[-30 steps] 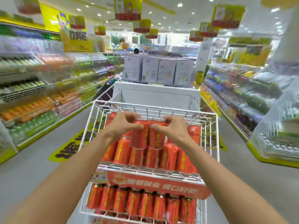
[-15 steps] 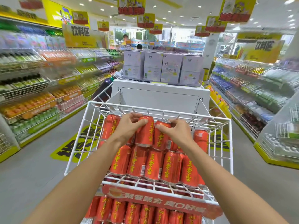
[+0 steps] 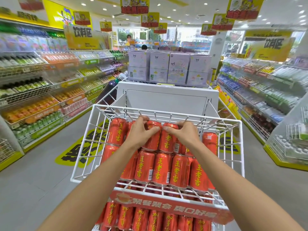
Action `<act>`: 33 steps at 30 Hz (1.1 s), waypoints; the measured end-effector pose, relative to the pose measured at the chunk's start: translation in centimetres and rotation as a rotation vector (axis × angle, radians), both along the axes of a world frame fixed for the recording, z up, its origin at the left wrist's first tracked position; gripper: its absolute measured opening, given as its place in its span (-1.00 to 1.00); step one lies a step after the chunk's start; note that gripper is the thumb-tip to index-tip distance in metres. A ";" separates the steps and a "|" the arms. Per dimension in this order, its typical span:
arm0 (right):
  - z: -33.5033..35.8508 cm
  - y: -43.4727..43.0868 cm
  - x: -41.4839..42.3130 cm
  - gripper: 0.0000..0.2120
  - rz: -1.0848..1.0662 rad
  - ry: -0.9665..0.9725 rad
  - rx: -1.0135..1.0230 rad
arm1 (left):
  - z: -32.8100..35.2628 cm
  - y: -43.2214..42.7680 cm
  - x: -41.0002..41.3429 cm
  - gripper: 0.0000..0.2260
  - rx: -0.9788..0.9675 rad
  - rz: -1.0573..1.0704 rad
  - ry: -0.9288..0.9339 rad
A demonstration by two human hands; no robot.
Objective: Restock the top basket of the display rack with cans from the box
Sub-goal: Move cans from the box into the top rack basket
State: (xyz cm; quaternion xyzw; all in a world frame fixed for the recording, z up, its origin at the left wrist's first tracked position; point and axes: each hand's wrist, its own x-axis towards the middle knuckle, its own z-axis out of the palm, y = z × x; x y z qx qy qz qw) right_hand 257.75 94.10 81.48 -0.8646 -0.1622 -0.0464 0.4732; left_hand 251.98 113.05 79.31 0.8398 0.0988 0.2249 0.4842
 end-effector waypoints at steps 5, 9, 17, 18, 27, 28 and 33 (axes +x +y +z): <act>-0.3 0.2 0.5 -0.52 -0.037 0.000 -0.033 | -0.1 -1.0 0.5 -0.39 0.273 0.114 0.001; -0.4 0.4 0.5 -0.55 -0.054 0.009 -0.070 | -0.6 -1.4 0.4 -0.61 0.375 0.140 -0.019; -1.1 1.4 0.7 -0.43 -0.114 -0.019 -0.132 | -1.0 -1.0 -0.2 -0.61 0.436 0.162 -0.065; -1.1 1.5 0.8 -0.40 -0.122 -0.026 -0.150 | -1.0 -1.0 -0.2 -0.60 0.450 0.168 -0.066; -1.1 1.3 1.4 -0.36 -0.131 -0.038 -0.217 | -0.8 -1.4 0.2 -0.60 0.452 0.167 -0.027; -1.1 1.3 1.4 -0.37 -0.129 -0.033 -0.213 | -0.9 -1.4 0.2 -0.59 0.450 0.151 -0.028; -1.1 0.9 1.5 -0.38 -0.113 -0.033 -0.225 | -1.3 -1.7 0.2 -0.55 0.513 0.117 -0.030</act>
